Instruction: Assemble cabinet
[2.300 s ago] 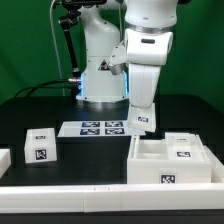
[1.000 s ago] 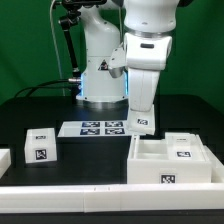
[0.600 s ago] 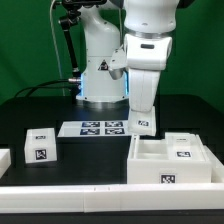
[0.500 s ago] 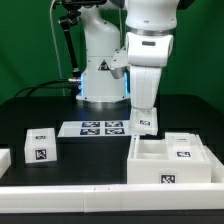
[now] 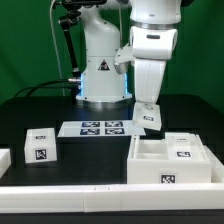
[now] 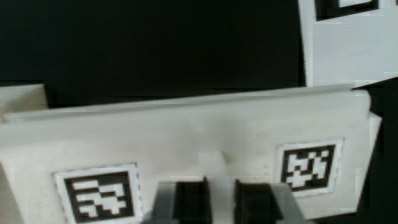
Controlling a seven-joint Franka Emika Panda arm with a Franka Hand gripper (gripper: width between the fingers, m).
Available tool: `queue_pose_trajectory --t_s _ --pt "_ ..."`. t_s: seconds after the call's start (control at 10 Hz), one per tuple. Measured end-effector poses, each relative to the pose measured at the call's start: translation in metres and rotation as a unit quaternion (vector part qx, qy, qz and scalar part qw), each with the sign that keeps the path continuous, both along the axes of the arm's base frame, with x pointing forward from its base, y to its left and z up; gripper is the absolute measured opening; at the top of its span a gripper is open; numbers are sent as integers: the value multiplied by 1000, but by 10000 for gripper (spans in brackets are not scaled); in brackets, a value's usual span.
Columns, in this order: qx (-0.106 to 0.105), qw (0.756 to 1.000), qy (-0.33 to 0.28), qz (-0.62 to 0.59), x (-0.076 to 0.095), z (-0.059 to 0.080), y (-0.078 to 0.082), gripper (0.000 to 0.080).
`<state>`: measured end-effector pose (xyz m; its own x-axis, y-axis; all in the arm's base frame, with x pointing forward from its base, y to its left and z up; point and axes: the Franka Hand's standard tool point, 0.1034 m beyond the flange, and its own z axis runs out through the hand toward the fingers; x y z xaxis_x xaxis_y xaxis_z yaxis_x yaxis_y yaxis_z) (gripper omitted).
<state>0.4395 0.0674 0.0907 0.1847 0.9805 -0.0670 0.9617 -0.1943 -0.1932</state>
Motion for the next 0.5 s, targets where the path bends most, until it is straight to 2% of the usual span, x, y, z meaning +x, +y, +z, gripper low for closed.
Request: queue_pose_trajectory --t_s 0.5 --pt "4 1000 -10 0 3 -3 3 64"
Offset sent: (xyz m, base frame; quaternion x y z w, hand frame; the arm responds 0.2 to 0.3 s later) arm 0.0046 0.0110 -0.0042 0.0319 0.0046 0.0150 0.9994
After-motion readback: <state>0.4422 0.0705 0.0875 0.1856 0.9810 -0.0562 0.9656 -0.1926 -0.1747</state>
